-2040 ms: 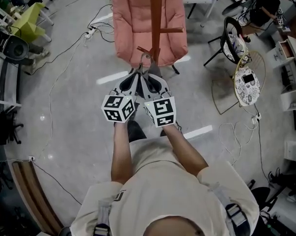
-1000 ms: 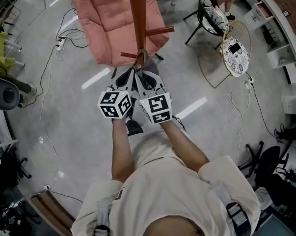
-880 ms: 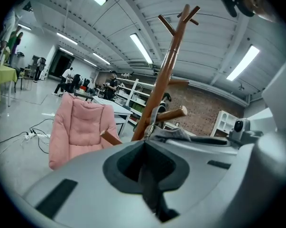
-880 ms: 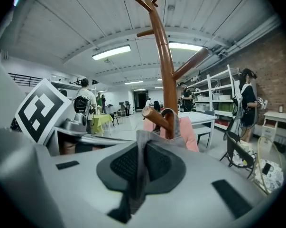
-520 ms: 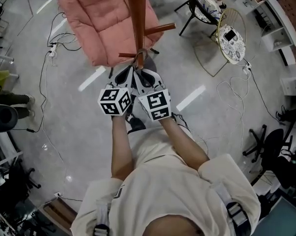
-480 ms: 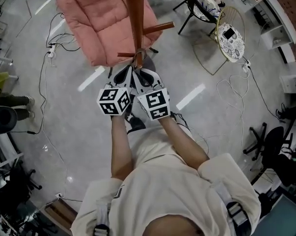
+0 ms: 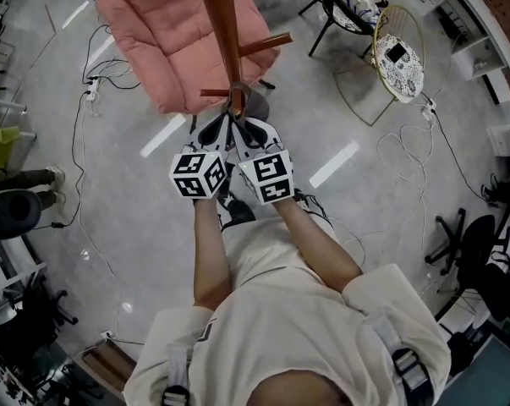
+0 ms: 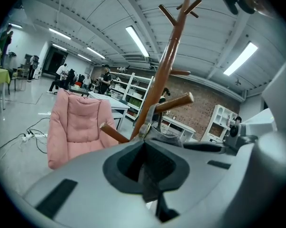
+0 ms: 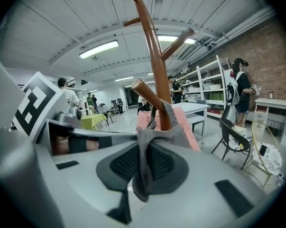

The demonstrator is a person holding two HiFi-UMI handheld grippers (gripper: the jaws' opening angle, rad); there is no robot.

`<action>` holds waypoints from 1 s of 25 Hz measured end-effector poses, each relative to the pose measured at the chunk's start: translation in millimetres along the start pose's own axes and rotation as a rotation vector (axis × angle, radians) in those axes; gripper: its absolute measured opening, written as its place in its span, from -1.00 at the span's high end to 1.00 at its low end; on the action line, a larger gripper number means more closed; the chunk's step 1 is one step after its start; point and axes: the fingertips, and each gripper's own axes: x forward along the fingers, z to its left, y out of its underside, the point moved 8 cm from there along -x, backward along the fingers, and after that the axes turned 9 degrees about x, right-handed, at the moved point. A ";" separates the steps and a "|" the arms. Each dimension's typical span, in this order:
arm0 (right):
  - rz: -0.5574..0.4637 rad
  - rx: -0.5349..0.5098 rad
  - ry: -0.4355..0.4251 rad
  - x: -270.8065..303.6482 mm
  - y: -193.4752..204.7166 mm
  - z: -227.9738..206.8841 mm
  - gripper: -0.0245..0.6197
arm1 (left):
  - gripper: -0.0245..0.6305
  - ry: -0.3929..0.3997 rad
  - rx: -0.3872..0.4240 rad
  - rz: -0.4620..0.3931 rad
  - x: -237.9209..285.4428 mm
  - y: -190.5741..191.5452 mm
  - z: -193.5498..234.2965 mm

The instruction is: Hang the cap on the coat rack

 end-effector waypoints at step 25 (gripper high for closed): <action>0.074 -0.137 -0.300 -83.0 34.1 -75.4 0.65 | 0.90 -0.394 -0.071 -0.160 -52.1 40.0 -109.7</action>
